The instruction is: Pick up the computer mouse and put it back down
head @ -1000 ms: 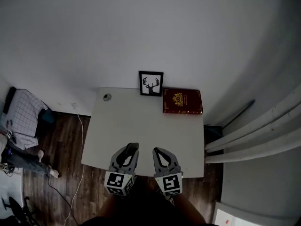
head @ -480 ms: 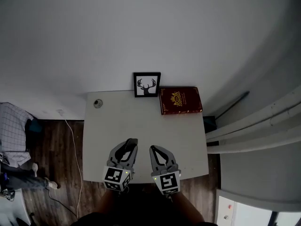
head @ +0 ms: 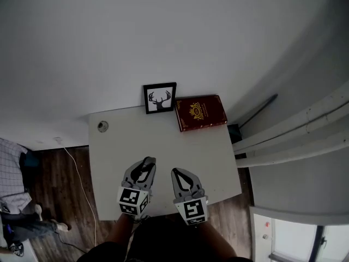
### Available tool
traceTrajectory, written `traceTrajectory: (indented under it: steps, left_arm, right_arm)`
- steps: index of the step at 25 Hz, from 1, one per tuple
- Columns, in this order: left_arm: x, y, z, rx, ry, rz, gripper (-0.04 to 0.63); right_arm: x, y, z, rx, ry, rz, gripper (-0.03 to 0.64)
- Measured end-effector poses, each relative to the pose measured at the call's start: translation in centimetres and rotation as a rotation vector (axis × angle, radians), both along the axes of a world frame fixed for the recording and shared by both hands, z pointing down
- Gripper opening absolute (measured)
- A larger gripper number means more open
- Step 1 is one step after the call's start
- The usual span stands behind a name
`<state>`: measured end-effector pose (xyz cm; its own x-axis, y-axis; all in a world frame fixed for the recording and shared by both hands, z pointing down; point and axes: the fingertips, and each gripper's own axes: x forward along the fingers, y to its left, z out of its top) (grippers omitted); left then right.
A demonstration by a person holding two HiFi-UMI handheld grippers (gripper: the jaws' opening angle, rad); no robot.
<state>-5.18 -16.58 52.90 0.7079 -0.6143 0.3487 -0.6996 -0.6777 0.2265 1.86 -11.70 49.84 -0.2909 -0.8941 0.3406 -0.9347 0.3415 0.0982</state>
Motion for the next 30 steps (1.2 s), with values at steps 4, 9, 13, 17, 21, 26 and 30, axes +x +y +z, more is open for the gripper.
traceTrajectory:
  steps: [4,9,13,17,21,26,30]
  left_arm:
    - [0.2,-1.4,1.5,-0.034,0.017,0.035,0.126]
    - [0.5,-3.4,3.8,-0.073,0.016,0.08,0.126]
    - [0.7,-4.6,5.8,-0.111,0.002,0.113,0.126]
    - [1.2,-5.8,7.9,-0.156,-0.005,0.146,0.126]
    - [2.3,-6.9,10.4,-0.221,0.005,0.187,0.126]
    - [3.8,-8.3,12.6,-0.234,-0.044,0.241,0.126]
    - [4.9,-8.8,14.1,-0.237,-0.072,0.262,0.126]
  right_arm:
    - [0.3,0.5,0.7,-0.025,0.021,0.048,0.02]
    - [0.6,1.0,1.6,-0.053,0.032,0.101,0.02]
    - [0.4,1.3,2.3,-0.074,0.04,0.126,0.02]
    - [0.2,1.3,2.6,-0.088,0.04,0.147,0.02]
    - [0.4,1.3,3.0,-0.103,0.043,0.172,0.02]
    - [0.8,1.3,3.4,-0.118,0.04,0.195,0.02]
    - [1.2,1.5,3.8,-0.132,0.039,0.211,0.02]
